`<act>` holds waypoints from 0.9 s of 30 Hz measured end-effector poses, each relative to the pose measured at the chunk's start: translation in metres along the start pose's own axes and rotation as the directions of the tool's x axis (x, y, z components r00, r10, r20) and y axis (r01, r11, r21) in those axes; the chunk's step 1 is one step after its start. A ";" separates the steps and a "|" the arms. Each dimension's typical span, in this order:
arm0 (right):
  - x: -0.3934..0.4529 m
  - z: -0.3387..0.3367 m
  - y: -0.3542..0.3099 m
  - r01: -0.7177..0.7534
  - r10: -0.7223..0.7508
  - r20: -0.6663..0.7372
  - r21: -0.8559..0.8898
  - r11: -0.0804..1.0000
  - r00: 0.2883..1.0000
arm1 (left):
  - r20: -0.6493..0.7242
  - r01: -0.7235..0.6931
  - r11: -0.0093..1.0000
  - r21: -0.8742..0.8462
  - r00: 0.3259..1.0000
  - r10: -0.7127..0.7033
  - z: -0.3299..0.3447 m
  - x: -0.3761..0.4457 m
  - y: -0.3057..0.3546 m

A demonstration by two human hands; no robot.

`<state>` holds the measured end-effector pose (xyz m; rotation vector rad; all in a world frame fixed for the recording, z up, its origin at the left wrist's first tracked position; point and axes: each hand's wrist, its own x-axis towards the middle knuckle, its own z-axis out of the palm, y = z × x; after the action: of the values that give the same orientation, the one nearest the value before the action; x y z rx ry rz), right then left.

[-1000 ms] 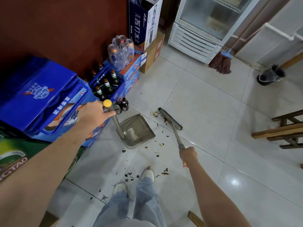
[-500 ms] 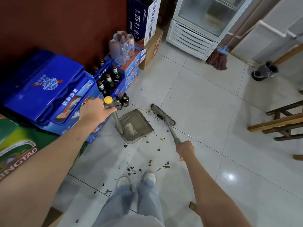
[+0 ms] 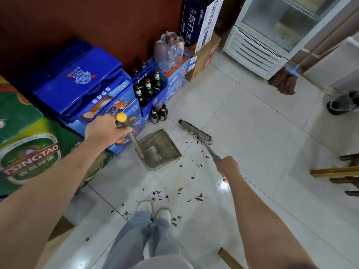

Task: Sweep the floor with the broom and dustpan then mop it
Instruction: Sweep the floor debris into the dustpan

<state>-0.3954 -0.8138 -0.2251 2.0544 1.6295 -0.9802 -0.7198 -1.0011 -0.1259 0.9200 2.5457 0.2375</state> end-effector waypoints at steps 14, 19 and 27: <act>-0.035 0.022 0.062 -0.007 0.015 0.064 -0.135 0.991 0.998 | -0.033 -0.010 1.000 0.001 0.999 0.010 0.015 -0.014 -0.023; -0.057 0.038 0.075 -0.024 0.028 0.034 -0.122 0.992 0.999 | 0.004 -0.035 0.999 0.023 0.999 0.035 0.012 -0.019 -0.024; -0.054 0.025 0.082 -0.072 0.072 -0.001 -0.006 0.997 0.997 | 0.022 -0.029 0.998 0.060 0.999 0.027 0.012 -0.020 -0.017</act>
<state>-0.3307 -0.8914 -0.2175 2.0944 1.5456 -0.9481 -0.7108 -1.0268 -0.1349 0.9761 2.5344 0.1587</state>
